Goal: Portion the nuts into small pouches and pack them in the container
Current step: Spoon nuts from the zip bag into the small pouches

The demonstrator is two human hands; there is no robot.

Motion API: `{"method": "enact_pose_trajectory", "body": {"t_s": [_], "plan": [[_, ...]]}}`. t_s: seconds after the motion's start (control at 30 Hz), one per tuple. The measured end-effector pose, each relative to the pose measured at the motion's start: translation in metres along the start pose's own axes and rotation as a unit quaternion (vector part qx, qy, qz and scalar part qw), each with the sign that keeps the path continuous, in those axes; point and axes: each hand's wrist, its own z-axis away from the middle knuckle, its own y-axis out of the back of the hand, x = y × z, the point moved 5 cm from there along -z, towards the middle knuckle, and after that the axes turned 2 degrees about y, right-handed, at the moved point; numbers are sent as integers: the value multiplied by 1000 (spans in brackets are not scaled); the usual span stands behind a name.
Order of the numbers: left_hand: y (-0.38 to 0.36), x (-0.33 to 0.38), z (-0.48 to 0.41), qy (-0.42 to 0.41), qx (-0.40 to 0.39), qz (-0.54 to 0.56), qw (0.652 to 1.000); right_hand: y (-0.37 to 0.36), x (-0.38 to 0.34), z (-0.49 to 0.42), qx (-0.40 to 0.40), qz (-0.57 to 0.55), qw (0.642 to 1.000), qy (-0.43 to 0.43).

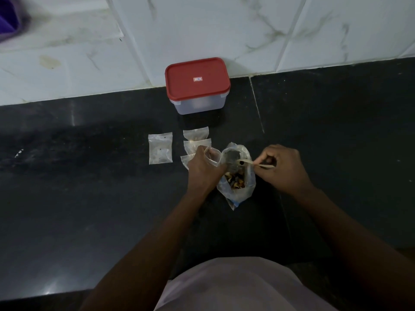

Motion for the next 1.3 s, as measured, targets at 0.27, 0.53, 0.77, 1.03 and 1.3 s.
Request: {"method": "enact_pose_trajectory", "body": {"t_s": [0.27,0.53,0.77,1.03,1.3], "plan": [[11,-9,23,8,1,-4,1000,-24,-15,6,-40,45,998,-23],[21,-13,36,8,-7,-13,1000,-13,-15,18,1,9,999,-54],[6,-21,46,58,-78,-11,995,-31,-25,28,-19,36,996,-83],[-2,-35,45,119,-118,49,985,-22,-11,38,55,-37,983,-170],[-7,-34,49,134,-134,110,976,-47,-3,52,39,-171,928,-329]]}}
